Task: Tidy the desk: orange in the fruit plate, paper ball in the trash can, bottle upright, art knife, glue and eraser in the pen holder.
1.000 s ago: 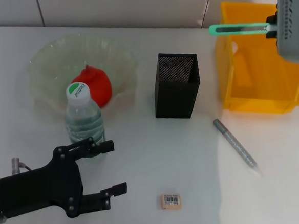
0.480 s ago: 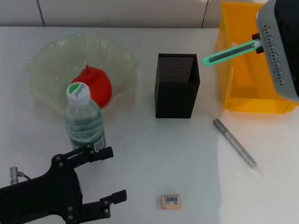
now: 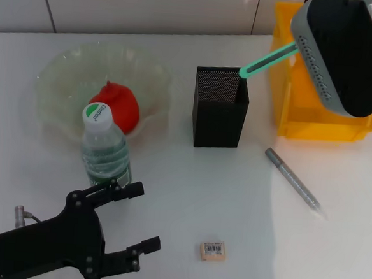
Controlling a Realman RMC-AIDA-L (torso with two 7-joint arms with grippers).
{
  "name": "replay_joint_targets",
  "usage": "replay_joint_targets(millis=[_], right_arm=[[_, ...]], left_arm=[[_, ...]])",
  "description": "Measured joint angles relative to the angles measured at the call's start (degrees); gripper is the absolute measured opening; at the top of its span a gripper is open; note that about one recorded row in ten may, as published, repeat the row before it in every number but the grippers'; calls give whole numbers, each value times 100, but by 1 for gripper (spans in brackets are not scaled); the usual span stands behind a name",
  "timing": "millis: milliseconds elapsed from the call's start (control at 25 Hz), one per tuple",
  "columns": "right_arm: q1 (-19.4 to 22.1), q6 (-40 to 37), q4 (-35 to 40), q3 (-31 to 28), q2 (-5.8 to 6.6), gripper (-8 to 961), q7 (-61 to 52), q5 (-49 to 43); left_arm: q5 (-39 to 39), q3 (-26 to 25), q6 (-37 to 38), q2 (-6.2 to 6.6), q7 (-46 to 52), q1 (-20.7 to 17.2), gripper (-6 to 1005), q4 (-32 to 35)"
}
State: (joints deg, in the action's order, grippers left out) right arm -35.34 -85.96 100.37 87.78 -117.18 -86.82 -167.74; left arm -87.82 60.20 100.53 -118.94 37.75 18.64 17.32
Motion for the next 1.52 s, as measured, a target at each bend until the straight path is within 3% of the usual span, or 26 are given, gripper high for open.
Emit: replay_joint_targets(millis=[680, 1520], right_arm=[[-859, 250, -1297, 375, 27, 166, 199, -5], [-1224, 320, -1802, 623, 38, 167, 368, -22]], left_arm=[[2, -44, 46, -15, -11, 34, 799, -9], [2, -3, 45, -24, -24, 47, 798, -127]])
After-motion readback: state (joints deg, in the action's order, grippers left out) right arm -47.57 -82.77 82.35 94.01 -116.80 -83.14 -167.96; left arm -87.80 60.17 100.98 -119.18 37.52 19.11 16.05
